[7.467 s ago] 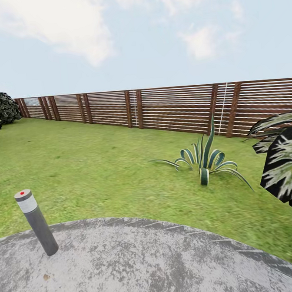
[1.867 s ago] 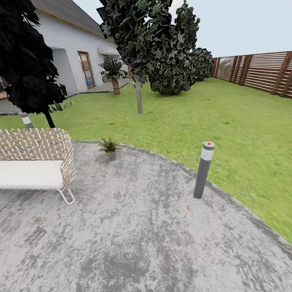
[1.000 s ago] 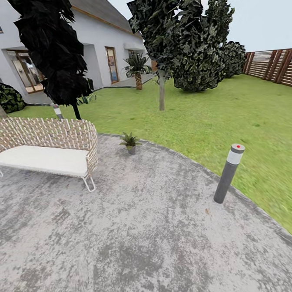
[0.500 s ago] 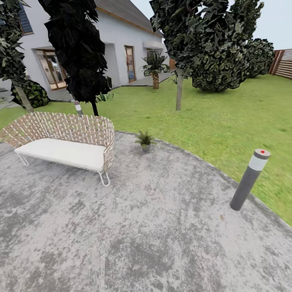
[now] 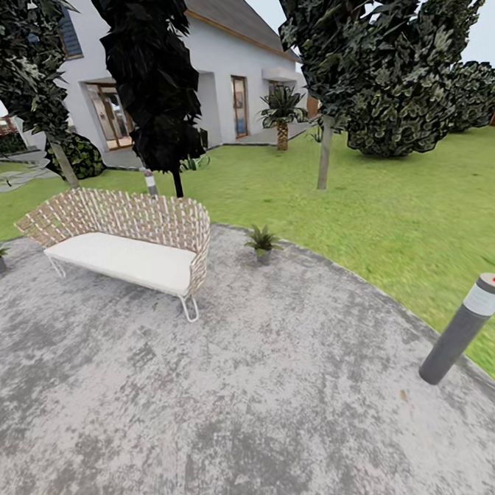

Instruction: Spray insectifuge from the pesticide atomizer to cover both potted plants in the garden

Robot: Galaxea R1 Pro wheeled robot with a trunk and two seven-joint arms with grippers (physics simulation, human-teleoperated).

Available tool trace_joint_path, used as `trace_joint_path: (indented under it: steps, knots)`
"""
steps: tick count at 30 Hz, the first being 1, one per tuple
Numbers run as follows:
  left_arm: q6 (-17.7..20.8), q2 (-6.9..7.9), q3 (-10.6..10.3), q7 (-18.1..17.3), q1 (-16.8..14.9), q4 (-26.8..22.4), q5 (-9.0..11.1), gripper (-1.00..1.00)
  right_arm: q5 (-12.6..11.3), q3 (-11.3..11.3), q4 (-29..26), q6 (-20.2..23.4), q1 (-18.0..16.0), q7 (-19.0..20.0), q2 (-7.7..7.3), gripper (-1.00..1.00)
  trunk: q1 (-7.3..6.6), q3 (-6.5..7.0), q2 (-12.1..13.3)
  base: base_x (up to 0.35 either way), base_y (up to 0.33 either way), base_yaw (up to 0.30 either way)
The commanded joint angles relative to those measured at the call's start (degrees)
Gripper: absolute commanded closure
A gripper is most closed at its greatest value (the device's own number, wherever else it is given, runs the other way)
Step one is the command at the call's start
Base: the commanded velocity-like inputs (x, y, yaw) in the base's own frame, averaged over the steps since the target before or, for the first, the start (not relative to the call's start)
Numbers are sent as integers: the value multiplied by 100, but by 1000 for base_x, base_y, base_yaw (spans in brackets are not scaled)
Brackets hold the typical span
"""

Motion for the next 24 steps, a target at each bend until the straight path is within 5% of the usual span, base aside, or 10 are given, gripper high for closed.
trace_joint_path:
  steps: [1,24]
  knots:
    - [-19,0,3,-6,-4,5,2,-100,-4,-6,6,-19,-3,-1,2,-100,3,-5,-2,336,0,2]
    - [-18,0,8,-2,-7,5,7,-100,-4,-6,4,-19,-3,0,-10,-100,3,-5,-2,327,0,233]
